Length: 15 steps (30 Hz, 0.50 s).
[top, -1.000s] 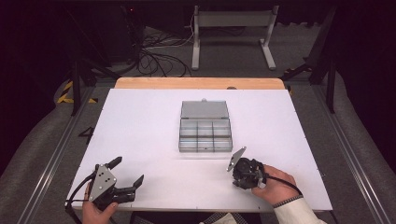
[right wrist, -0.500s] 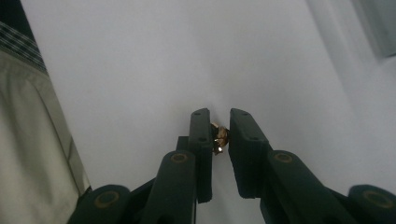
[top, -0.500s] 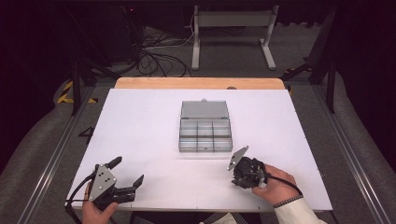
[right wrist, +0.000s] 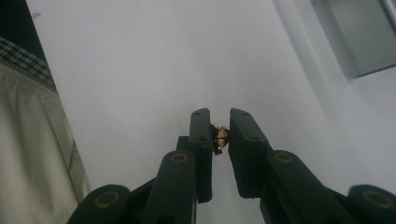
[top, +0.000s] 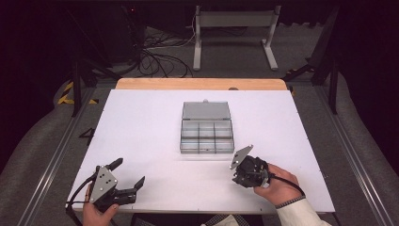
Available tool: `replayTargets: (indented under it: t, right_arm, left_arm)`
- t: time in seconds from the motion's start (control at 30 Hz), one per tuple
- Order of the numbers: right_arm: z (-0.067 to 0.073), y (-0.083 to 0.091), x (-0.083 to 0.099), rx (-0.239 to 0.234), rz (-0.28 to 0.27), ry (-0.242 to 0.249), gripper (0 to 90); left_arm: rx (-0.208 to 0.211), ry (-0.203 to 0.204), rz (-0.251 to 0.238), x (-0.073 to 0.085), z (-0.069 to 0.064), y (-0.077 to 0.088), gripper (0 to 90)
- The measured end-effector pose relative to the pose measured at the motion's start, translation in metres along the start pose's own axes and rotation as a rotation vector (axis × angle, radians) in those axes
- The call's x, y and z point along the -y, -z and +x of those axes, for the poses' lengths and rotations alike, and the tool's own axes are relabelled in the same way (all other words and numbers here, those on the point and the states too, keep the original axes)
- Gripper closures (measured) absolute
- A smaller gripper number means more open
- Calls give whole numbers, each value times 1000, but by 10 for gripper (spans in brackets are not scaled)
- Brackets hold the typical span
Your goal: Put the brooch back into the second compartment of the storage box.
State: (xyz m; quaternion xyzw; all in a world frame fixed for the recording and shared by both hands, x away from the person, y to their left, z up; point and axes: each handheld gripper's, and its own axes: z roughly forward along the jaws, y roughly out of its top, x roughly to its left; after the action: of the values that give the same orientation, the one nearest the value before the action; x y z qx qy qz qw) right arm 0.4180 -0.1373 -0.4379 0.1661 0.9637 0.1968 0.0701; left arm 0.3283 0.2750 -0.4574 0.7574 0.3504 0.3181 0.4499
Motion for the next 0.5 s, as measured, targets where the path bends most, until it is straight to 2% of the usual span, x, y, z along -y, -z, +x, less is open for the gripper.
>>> replayTargets:
  t: [0.2,0.5]
  right_arm:
    - [-1,10,-3,34,-76,-4,798]
    - [-5,17,-8,52,-126,-19,798]
  left_arm:
    - [-1,0,0,0,0,0,82]
    - [-2,0,-1,0,0,0,82]
